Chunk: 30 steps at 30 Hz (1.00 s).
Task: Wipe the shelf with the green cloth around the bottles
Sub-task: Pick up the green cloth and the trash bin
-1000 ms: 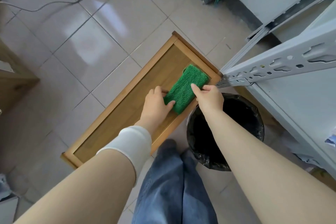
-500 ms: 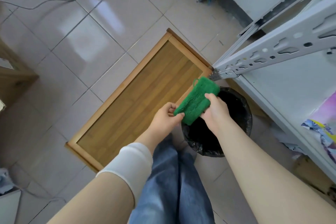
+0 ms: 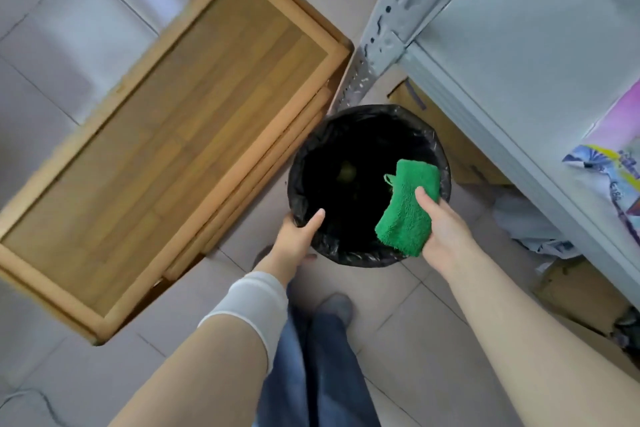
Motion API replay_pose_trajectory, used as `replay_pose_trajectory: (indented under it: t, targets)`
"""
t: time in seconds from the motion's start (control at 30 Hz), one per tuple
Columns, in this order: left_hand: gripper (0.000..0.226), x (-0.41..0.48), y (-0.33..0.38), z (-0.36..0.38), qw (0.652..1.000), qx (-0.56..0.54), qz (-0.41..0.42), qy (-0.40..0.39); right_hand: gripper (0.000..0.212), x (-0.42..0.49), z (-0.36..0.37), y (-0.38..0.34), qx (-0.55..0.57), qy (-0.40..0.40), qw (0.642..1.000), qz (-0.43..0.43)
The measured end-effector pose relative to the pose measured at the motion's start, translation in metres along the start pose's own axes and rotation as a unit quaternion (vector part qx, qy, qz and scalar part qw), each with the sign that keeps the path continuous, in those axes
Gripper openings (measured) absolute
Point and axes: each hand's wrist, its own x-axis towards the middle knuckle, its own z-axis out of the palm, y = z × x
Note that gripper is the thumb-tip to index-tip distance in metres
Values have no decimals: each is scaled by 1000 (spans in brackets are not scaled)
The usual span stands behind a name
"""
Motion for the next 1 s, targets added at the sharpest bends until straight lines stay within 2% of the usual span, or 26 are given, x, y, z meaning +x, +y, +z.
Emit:
replay_pose_trajectory:
  t: [0.1, 0.3, 0.43, 0.53, 0.77, 1.0]
  targets:
    - [41, 15, -6, 18, 997, -67, 34, 22, 34, 16, -9, 10, 22, 1, 1000, -4]
    - [19, 17, -8, 16, 996, -68, 1, 51, 34, 20, -13, 21, 52, -47, 997, -27]
    - [27, -20, -13, 2, 997, -64, -6, 53, 37, -13, -18, 21, 53, -72, 995, -40]
    - [38, -74, -21, -13, 997, -55, -16, 48, 40, -64, -25, 19, 30, -76, 996, -45]
    - [32, -275, 2, -52, 1000, 9, -12, 8, 48, -247, -51, 10, -37, -85, 992, -86]
    - [25, -417, 18, -91, 992, 84, 64, -75, 24, -412, -70, 20, -32, -83, 980, -179]
